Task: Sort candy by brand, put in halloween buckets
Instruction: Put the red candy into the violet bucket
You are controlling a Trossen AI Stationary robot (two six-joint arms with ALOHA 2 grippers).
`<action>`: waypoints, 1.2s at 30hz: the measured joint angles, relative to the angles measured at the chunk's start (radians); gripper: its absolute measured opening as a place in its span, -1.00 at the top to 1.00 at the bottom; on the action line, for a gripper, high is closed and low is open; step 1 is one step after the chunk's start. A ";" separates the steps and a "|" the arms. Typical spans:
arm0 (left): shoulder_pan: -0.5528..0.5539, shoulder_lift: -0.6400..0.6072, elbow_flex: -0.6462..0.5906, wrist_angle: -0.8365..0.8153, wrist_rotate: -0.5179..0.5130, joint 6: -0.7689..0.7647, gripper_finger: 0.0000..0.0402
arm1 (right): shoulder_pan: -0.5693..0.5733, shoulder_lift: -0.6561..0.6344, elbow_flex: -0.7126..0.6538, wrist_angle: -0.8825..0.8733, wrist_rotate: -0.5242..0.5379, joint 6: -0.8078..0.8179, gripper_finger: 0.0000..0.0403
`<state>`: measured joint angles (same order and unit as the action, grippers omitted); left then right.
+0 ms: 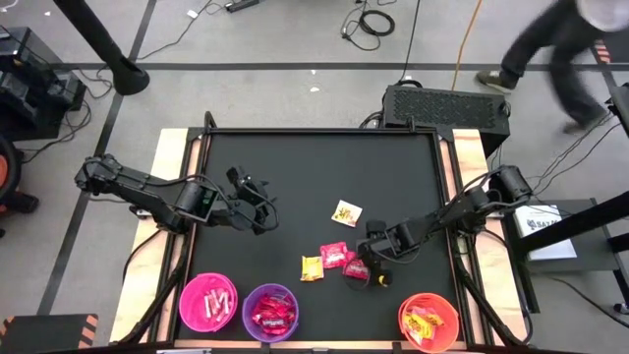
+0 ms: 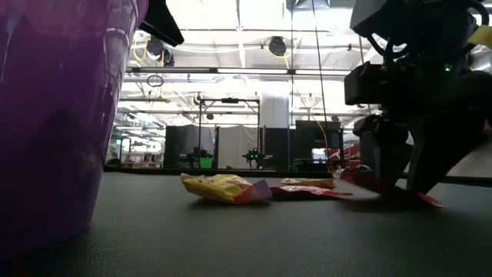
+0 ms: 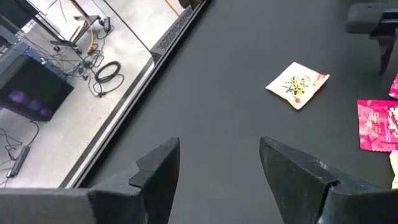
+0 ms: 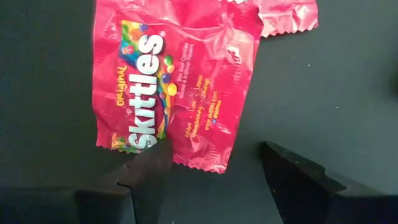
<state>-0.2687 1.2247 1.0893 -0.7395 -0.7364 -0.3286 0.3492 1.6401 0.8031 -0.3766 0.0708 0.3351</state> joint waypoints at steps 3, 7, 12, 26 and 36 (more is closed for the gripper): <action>0.000 0.000 0.000 0.000 0.000 -0.001 -0.14 | 0.000 0.015 0.003 0.007 0.000 -0.008 -0.19; 0.000 0.000 0.000 0.000 0.000 -0.002 -0.14 | 0.001 0.018 0.003 0.011 -0.002 -0.011 -0.05; 0.000 0.000 0.000 -0.001 -0.001 -0.002 -0.14 | 0.007 0.016 0.003 0.015 0.000 -0.013 0.25; 0.000 0.000 0.000 -0.001 -0.001 -0.002 -0.14 | 0.013 0.007 -0.001 0.008 0.002 -0.019 0.85; 0.000 0.000 0.000 -0.002 -0.001 0.001 -0.14 | 0.013 -0.066 -0.004 -0.007 0.006 -0.019 1.00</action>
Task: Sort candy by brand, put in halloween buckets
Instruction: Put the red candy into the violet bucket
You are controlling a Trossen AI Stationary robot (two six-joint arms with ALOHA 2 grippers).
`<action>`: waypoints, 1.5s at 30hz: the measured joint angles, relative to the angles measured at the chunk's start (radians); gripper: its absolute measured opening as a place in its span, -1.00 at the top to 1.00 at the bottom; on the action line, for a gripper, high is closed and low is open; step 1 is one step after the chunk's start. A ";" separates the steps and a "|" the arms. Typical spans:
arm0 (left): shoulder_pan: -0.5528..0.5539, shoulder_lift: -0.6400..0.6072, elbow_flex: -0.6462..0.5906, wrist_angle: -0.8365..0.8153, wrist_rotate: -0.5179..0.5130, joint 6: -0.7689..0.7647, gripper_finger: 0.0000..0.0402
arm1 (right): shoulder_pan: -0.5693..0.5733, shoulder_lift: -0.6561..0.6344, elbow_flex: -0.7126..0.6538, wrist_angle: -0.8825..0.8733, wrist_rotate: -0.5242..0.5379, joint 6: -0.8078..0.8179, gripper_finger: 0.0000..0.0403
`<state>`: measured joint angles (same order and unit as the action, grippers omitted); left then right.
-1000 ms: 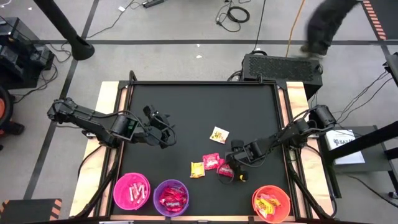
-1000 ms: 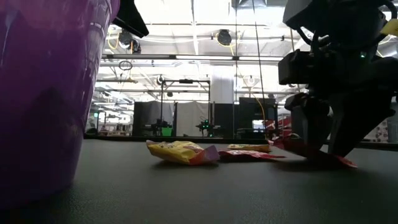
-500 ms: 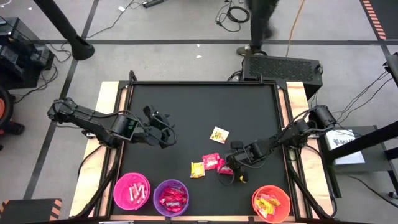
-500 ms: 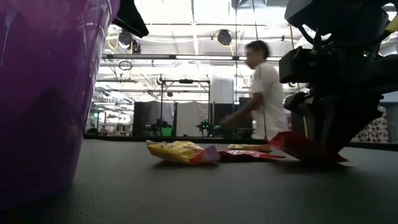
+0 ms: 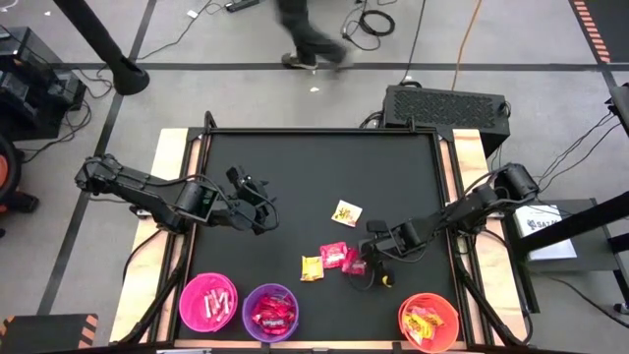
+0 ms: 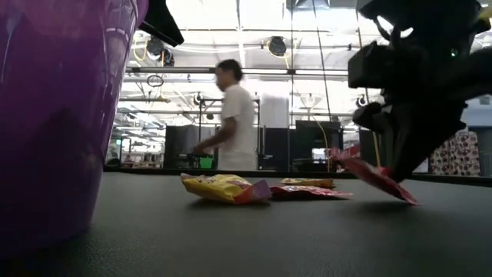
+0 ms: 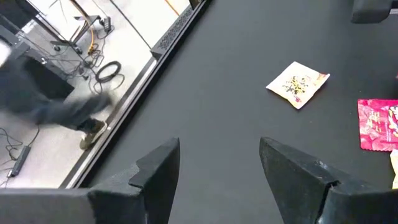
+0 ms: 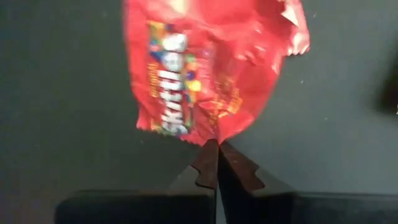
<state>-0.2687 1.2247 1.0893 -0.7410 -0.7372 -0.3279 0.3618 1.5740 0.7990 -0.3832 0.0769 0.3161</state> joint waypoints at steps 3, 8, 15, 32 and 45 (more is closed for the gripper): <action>0.000 0.000 0.000 0.000 0.000 0.000 -0.14 | 0.000 -0.023 0.000 0.004 0.003 0.002 1.00; 0.000 0.000 0.000 0.002 -0.008 0.000 -0.14 | 0.000 -0.071 0.001 0.014 0.036 0.014 1.00; 0.005 0.000 -0.013 0.107 -0.042 0.010 -0.14 | 0.000 -0.156 0.008 0.021 0.087 0.012 1.00; 0.138 0.184 -0.162 0.908 0.500 0.408 -0.14 | 0.000 -0.316 0.010 0.083 0.238 -0.174 1.00; 0.159 0.400 -0.045 1.032 0.668 0.470 -0.14 | 0.002 -0.311 0.059 0.060 0.201 -0.242 1.00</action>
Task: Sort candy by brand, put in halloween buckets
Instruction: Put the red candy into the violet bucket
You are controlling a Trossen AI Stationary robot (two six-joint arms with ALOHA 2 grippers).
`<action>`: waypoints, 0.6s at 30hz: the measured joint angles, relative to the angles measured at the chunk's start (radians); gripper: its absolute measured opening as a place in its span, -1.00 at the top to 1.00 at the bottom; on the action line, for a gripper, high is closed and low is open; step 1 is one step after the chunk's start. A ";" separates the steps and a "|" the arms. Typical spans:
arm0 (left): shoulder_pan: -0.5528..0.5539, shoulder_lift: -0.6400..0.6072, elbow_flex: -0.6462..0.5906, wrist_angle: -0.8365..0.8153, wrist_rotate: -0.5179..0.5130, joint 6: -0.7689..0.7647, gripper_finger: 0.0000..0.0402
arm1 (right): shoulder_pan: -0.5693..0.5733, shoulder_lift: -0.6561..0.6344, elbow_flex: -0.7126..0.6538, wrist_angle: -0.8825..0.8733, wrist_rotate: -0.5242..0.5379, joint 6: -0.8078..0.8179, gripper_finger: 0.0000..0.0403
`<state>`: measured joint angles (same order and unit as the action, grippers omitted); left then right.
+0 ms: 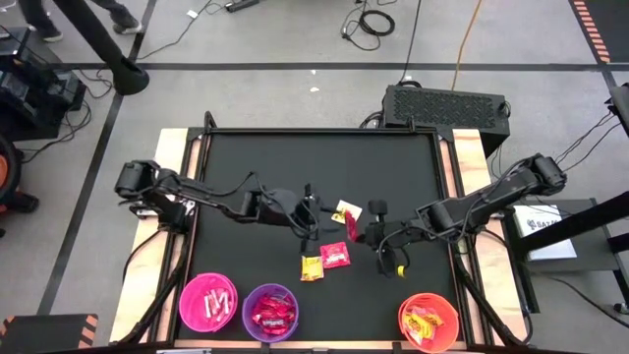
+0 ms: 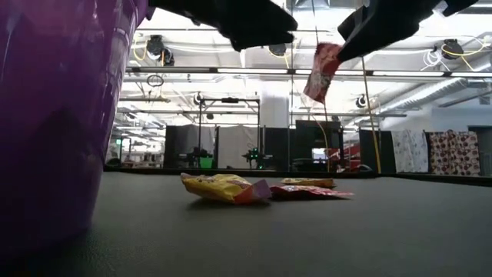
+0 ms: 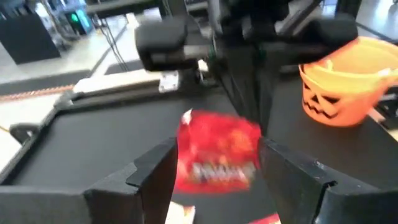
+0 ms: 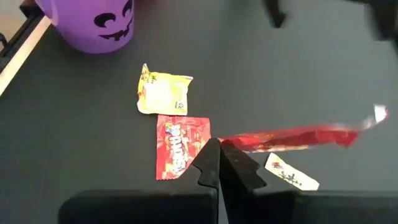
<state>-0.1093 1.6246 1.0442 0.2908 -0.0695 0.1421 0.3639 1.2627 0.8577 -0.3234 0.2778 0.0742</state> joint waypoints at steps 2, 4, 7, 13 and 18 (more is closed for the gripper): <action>0.002 0.020 0.016 0.037 -0.007 0.021 -0.14 | 0.005 0.011 0.000 0.003 -0.014 -0.002 1.00; 0.004 0.033 0.018 0.060 -0.009 0.059 -0.14 | 0.012 0.022 0.000 0.005 -0.018 -0.011 1.00; 0.014 0.053 0.021 0.074 0.028 0.098 -0.14 | 0.015 0.039 0.000 0.003 -0.022 -0.026 1.00; 0.061 0.091 0.021 0.105 0.255 0.134 -0.14 | 0.014 0.045 0.000 0.006 -0.022 -0.035 1.00; 0.093 0.108 0.020 0.133 0.294 0.159 -0.14 | 0.016 0.045 0.000 0.006 -0.022 -0.037 1.00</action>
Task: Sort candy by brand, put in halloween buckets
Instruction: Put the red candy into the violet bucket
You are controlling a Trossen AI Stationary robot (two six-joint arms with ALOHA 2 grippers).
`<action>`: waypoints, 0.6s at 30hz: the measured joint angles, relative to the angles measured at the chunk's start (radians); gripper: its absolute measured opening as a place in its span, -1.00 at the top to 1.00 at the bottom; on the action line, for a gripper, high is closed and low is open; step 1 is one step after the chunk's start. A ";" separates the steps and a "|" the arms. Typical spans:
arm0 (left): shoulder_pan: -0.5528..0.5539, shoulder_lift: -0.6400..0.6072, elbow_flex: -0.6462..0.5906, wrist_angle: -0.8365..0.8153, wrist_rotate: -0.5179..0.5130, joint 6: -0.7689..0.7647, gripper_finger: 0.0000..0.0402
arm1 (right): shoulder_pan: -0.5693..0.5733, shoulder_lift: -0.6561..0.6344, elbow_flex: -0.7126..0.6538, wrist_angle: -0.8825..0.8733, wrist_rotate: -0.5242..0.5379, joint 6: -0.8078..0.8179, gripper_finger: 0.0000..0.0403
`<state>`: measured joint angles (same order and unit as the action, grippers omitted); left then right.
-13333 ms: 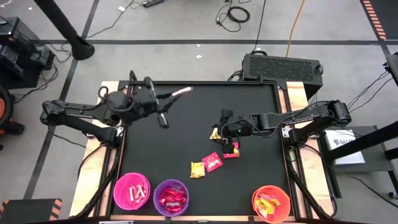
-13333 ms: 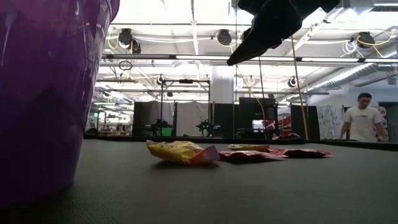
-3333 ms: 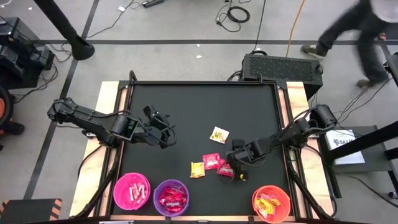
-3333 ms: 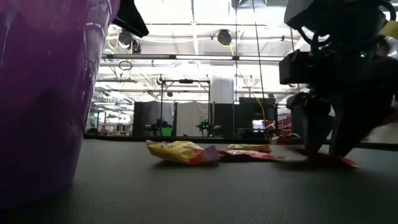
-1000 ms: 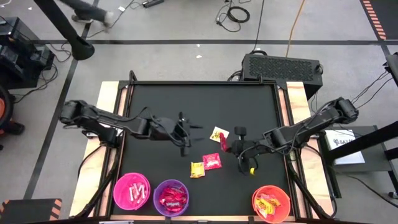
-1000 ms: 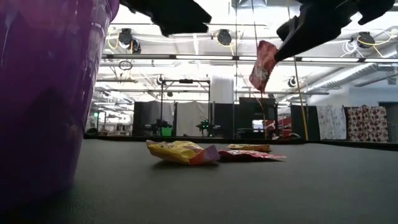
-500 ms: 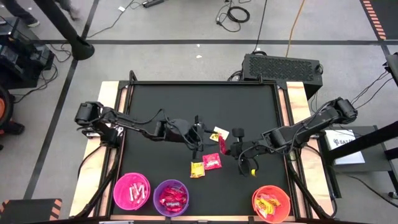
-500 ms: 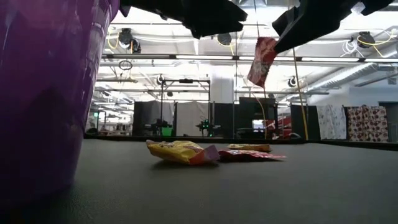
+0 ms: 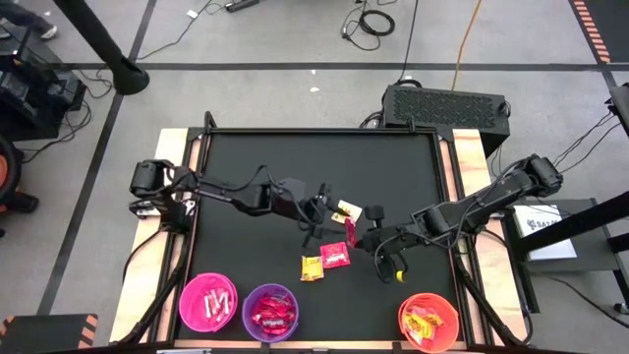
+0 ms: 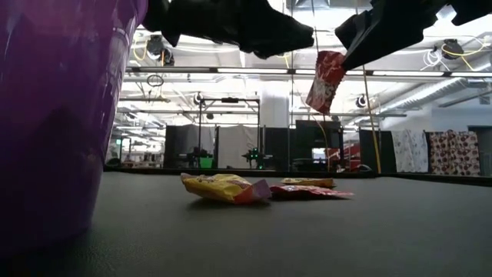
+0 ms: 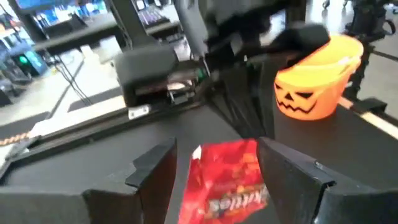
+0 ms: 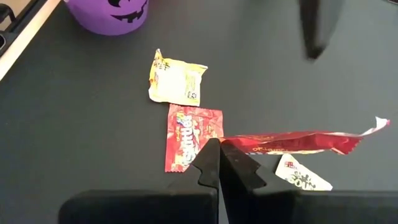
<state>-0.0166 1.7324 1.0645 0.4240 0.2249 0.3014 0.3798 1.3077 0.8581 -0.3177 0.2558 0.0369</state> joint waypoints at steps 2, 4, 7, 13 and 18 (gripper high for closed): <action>0.011 0.008 -0.001 0.004 0.009 0.001 -0.14 | 0.000 0.000 0.000 0.000 0.000 -0.001 1.00; 0.025 0.027 0.001 0.044 0.012 0.004 -0.14 | 0.000 0.000 0.000 0.000 0.000 -0.001 1.00; 0.042 0.043 0.000 0.037 0.054 0.020 -0.09 | 0.000 0.000 0.000 0.001 0.000 -0.001 1.00; 0.053 0.091 0.006 0.102 0.126 0.022 0.12 | 0.000 0.000 0.000 0.001 0.000 -0.001 1.00; 0.053 0.117 0.021 0.116 0.129 0.023 0.30 | 0.000 0.000 0.000 0.000 0.000 -0.001 1.00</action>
<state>0.0360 1.8497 1.0859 0.5400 0.3543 0.3243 0.3798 1.3079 0.8581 -0.3182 0.2562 0.0360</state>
